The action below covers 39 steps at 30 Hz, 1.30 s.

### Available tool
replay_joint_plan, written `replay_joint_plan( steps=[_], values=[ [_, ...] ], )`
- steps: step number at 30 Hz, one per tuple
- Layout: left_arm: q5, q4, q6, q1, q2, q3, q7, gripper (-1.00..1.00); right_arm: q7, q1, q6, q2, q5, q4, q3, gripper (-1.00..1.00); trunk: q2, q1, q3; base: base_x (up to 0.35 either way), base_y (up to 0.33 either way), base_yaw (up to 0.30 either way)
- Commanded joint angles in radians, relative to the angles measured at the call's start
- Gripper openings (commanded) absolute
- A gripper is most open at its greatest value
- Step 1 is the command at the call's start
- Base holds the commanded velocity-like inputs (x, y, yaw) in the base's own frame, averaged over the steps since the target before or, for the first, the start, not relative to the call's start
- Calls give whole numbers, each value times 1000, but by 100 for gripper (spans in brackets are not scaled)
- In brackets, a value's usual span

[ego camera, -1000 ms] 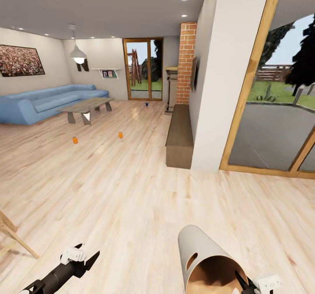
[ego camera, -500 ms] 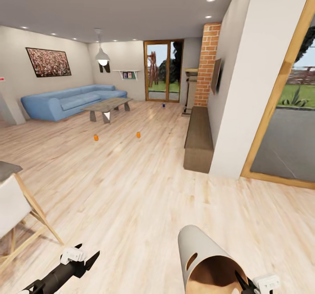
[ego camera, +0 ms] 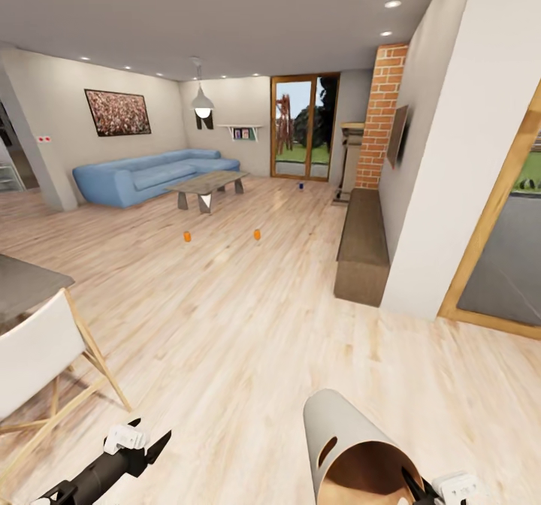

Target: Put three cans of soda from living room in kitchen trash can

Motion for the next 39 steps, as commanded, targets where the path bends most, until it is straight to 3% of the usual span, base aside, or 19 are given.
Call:
replay_joint_plan(
  steps=[1,18,39],
  values=[
    [0,0,0,0,0,0,0,100,10,0,1,0,-9,-1,0,-100,0,0,1,0,0,184],
    [0,0,-1,0,0,0,0,100,10,0,1,0,-9,1,0,-100,0,0,17,11,0,149],
    [0,0,0,0,0,0,0,100,10,0,1,0,-9,1,0,-100,0,0,17,299,0,4]
  ],
)
